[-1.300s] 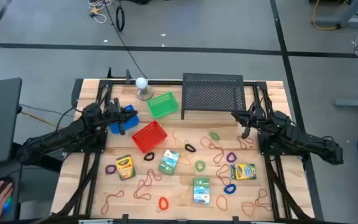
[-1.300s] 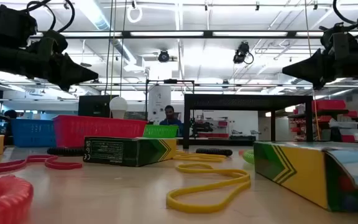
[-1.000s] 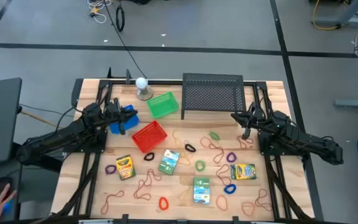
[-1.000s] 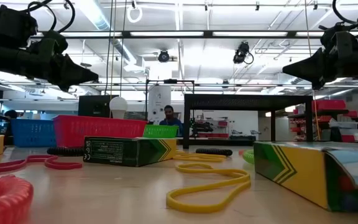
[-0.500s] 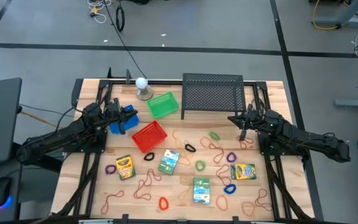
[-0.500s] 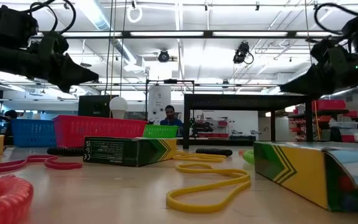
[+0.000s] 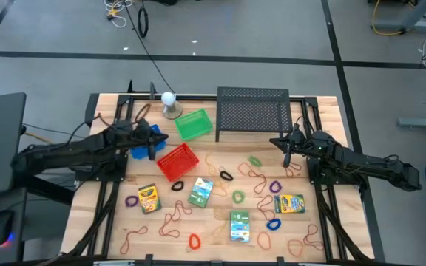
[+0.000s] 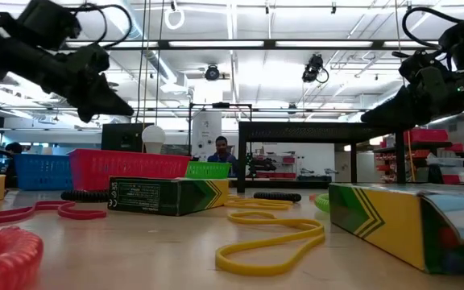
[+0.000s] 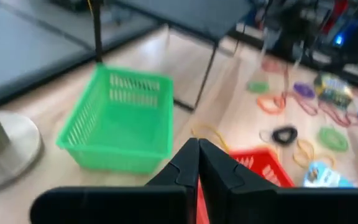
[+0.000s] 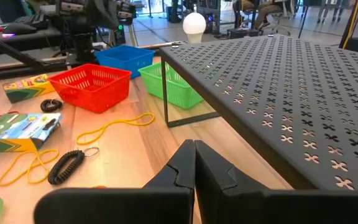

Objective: Pick & Place Office Desk Supplies
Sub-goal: Put the red bin on the shelf

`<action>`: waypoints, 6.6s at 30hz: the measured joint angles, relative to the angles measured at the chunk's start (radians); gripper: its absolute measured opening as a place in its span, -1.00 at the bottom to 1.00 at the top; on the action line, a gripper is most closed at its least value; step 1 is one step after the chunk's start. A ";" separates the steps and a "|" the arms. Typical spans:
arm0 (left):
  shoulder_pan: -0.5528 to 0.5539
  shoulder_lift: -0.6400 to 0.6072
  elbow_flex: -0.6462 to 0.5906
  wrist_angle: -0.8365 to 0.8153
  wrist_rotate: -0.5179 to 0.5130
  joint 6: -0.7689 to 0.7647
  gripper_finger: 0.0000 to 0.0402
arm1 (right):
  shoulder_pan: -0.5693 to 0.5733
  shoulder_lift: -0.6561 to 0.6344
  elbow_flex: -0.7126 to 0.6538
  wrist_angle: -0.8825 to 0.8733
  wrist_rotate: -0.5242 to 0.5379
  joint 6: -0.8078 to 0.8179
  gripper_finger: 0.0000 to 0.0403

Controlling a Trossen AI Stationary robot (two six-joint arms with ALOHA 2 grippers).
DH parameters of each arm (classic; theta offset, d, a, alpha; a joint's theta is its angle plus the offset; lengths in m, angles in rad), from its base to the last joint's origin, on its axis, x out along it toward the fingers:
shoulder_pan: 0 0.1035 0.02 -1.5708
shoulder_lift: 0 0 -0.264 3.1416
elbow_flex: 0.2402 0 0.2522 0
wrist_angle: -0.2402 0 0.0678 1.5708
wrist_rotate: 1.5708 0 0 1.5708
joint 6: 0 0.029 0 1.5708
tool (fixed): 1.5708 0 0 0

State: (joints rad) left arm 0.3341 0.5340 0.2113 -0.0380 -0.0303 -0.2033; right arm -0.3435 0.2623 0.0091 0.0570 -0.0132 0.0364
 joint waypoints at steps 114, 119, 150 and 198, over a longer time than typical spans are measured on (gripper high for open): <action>-0.279 1.150 0.875 0.123 0.113 0.367 -0.69 | 0.541 0.442 0.417 -0.383 0.486 0.185 -0.89; -0.304 1.056 0.623 0.490 0.112 0.317 -0.96 | 0.556 0.580 0.544 -0.475 0.481 0.188 -0.89; -0.309 1.009 0.163 1.195 -0.130 0.214 -0.94 | 0.485 1.401 1.032 -0.638 0.266 0.000 -0.26; -0.309 1.010 0.165 1.201 -0.134 0.202 -0.94 | -0.215 0.946 1.180 -1.060 0.334 -0.676 -0.95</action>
State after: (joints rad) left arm 0.0254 1.5437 0.3759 1.1629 -0.1647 -0.0013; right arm -0.5583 1.2086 1.1887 -1.0034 0.3204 -0.6398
